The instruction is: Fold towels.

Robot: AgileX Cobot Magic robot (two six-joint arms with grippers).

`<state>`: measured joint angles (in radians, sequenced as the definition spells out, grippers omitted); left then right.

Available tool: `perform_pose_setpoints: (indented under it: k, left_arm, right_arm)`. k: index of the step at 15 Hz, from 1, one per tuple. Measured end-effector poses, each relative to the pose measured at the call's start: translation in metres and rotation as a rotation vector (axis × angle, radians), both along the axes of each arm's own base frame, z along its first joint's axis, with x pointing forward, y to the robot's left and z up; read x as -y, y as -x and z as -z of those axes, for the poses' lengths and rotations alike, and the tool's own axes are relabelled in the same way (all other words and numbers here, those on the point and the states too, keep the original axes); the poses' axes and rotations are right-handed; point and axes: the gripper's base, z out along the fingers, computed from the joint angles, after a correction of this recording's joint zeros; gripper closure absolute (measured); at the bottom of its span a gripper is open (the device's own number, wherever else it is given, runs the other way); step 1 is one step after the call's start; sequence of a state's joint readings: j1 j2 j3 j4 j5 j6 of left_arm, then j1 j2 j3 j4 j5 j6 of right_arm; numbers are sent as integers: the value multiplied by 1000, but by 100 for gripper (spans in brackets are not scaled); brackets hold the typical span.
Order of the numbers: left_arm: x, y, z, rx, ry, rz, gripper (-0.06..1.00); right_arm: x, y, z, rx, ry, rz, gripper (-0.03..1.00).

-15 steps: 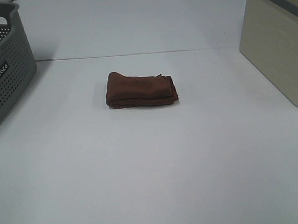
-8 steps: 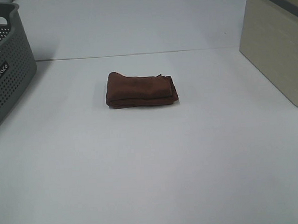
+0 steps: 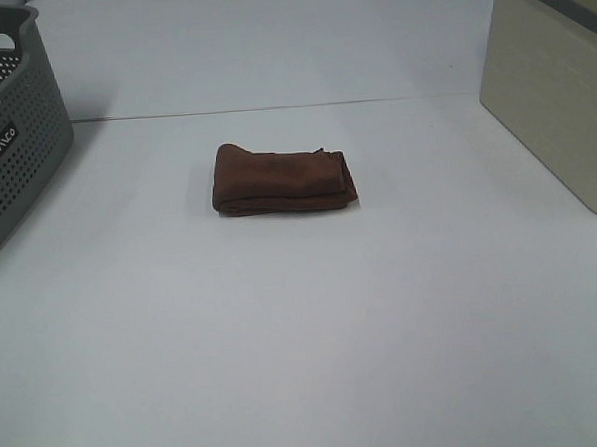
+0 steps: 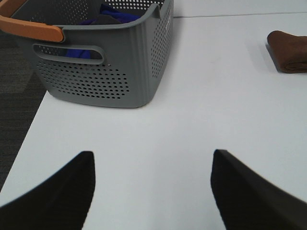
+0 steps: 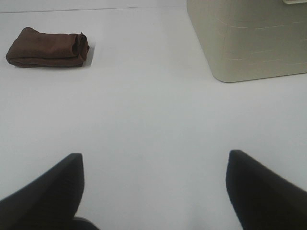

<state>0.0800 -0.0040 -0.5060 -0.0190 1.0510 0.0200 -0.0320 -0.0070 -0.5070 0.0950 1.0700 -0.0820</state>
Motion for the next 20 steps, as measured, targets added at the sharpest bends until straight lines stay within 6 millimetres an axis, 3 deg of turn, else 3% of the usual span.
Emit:
perform_pose_setpoints:
  k: [20]
  left_arm:
    - [7,0,0,5,-22,100,29]
  right_arm:
    - [0,0,0,0,0,0,20]
